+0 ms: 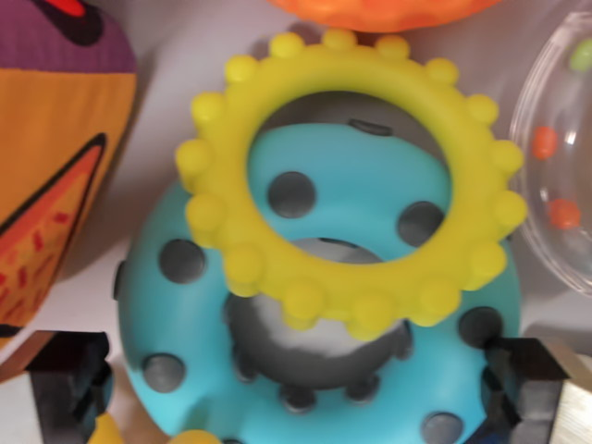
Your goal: Pick an object from the bin
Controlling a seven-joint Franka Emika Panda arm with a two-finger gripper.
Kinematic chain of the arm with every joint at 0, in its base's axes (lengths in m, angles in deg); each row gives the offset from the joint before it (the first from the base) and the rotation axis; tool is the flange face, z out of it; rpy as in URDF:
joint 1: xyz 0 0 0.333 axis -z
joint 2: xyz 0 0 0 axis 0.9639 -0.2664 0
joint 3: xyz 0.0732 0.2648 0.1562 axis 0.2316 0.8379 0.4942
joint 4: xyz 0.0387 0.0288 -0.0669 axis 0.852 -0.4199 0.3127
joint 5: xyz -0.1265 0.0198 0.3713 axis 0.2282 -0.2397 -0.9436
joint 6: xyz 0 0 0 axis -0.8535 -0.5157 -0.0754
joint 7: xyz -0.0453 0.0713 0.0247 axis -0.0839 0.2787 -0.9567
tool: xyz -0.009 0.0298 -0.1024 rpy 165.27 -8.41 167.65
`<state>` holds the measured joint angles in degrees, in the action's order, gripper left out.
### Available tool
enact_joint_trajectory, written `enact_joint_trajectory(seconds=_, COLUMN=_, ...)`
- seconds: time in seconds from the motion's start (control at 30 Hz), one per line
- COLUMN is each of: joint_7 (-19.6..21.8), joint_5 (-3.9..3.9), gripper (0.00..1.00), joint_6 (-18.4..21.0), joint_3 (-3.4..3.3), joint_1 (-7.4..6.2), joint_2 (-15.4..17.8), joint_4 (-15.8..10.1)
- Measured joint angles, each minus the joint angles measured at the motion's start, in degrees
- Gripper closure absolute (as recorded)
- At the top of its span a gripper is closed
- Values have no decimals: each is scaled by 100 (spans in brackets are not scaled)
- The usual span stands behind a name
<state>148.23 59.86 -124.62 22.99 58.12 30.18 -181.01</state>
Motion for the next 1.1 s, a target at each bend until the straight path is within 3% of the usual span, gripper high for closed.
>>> enact_joint_trajectory(seconds=0.27, joint_7=0, joint_5=0, gripper=0, joint_6=0, joint_3=0, joint_1=0, joint_2=0, joint_4=0)
enact_joint_trajectory(seconds=0.3, joint_7=0, joint_5=0, gripper=100, joint_6=0, joint_3=0, joint_1=0, joint_2=0, joint_4=0)
enact_joint_trajectory(seconds=1.1, joint_7=1, joint_5=1, gripper=100, joint_6=0, joint_3=-1, joint_1=-4, joint_2=27, joint_4=12)
